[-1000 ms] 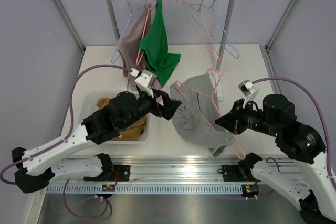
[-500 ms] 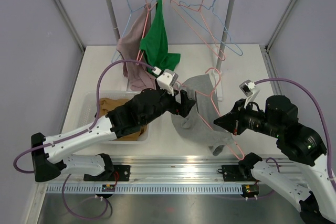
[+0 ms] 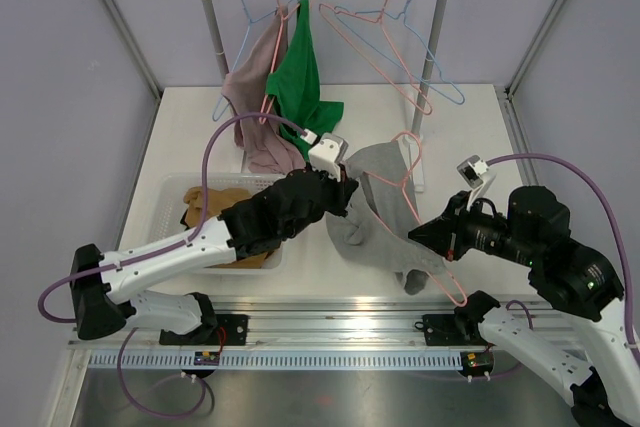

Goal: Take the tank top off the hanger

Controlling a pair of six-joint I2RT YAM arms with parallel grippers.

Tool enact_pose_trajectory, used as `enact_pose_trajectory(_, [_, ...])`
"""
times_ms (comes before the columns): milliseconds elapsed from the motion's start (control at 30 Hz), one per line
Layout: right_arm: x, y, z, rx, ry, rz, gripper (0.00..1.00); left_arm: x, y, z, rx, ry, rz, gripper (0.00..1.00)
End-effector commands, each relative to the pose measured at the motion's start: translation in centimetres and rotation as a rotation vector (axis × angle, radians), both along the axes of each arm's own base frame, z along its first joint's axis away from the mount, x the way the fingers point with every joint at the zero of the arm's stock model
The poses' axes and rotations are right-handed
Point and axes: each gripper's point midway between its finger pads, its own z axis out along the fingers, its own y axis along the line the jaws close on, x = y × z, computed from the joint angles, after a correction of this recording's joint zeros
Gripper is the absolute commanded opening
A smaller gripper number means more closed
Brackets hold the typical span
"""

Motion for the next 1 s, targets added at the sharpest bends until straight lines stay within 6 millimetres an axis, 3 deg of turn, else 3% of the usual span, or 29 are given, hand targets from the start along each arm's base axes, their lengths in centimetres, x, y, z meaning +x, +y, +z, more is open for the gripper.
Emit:
enact_pose_trajectory(0, [-0.3, -0.4, -0.6, -0.050, -0.057, 0.039, 0.00, 2.1, 3.4, 2.8, -0.044, -0.033, 0.225, 0.00])
enact_pose_trajectory(67, [-1.6, -0.4, -1.8, -0.072, -0.035, 0.108, 0.00, 3.3, 7.2, 2.7, -0.041, -0.030, 0.423, 0.00])
enact_pose_trajectory(133, [-3.3, -0.4, -3.1, -0.093, -0.013, 0.189, 0.00, 3.7, 10.5, 1.3, 0.019, -0.011, 0.548, 0.00])
enact_pose_trajectory(200, [-6.0, -0.2, -2.5, -0.039, -0.045, 0.312, 0.00, 4.1, 14.0, 0.5, 0.016, 0.016, 0.659, 0.00])
enact_pose_trajectory(300, [-8.6, -0.1, -0.6, 0.068, -0.146, 0.424, 0.00, 4.2, 16.0, -0.2, -0.021, 0.046, 0.667, 0.00])
enact_pose_trajectory(367, [-9.4, -0.2, 0.5, 0.117, -0.223, 0.444, 0.00, 3.8, 15.5, -0.4, -0.024, 0.050, 0.605, 0.00])
enact_pose_trajectory(433, [-9.0, -0.2, 1.5, 0.145, -0.296, 0.425, 0.00, 3.3, 15.0, -0.4, -0.044, 0.054, 0.551, 0.00])
enact_pose_trajectory(533, [-7.5, -0.3, 2.5, 0.163, -0.389, 0.350, 0.00, 1.9, 13.0, -0.2, -0.082, 0.065, 0.397, 0.00])
enact_pose_trajectory(667, [-4.3, -0.6, 3.7, 0.196, -0.461, 0.181, 0.00, -1.6, 9.9, 0.6, -0.192, 0.087, 0.127, 0.00])
enact_pose_trajectory(700, [-4.2, -0.3, 4.7, 0.226, -0.508, 0.190, 0.00, -2.2, 9.4, 1.6, -0.240, 0.068, 0.083, 0.00])
enact_pose_trajectory(767, [-5.2, 0.7, 4.6, 0.243, -0.543, 0.294, 0.00, -3.3, 9.6, 1.9, -0.284, 0.071, 0.048, 0.00])
enact_pose_trajectory(867, [-6.2, 1.6, 6.2, 0.293, -0.605, 0.397, 0.00, -3.4, 10.7, 2.3, -0.299, 0.062, 0.079, 0.00])
enact_pose_trajectory(967, [-4.6, 2.0, 7.9, 0.324, -0.616, 0.336, 0.00, -3.5, 11.1, 1.1, -0.258, 0.079, 0.087, 0.00])
